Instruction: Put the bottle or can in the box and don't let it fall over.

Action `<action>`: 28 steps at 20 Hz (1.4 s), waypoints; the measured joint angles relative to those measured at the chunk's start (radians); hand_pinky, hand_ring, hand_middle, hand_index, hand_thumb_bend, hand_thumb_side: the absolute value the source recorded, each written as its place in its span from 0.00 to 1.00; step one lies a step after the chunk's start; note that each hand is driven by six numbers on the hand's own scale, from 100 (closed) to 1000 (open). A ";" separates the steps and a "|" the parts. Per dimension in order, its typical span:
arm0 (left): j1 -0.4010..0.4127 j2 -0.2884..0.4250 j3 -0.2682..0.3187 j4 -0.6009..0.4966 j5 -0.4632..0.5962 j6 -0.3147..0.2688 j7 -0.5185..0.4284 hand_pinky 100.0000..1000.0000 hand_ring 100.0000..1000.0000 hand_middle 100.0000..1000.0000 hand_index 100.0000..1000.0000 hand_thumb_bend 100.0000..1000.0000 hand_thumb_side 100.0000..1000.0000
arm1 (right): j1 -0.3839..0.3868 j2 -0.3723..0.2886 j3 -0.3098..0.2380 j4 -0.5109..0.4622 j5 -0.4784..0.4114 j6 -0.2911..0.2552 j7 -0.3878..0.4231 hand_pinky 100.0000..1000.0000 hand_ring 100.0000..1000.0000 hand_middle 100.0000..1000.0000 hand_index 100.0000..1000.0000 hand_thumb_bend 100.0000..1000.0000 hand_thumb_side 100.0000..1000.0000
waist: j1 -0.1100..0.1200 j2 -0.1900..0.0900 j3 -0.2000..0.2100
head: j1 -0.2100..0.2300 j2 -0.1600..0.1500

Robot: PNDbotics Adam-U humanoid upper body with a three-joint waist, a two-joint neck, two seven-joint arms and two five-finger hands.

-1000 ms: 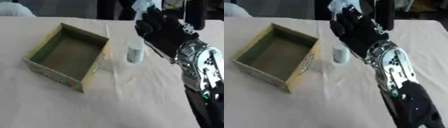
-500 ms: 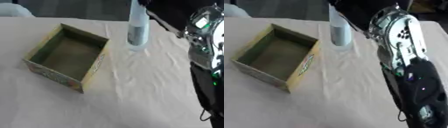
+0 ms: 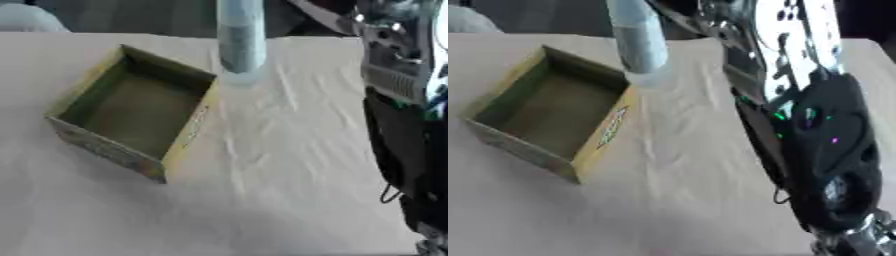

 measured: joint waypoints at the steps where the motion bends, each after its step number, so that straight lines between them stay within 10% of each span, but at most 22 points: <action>1: -0.006 -0.005 0.000 0.000 0.001 -0.002 0.002 1.00 0.98 1.00 0.87 0.09 0.79 | -0.010 0.005 0.005 0.000 -0.003 -0.004 -0.008 0.00 0.00 0.00 0.89 0.25 0.57 | 0.001 0.003 0.006 | -0.007 0.000; 28: -0.173 -0.073 0.012 -0.001 0.041 -0.090 0.142 1.00 0.93 1.00 0.84 0.21 0.66 | -0.157 0.081 0.177 0.443 -0.013 0.017 0.103 0.00 0.00 0.00 0.86 0.27 0.55 | -0.010 0.073 0.157 | -0.133 -0.048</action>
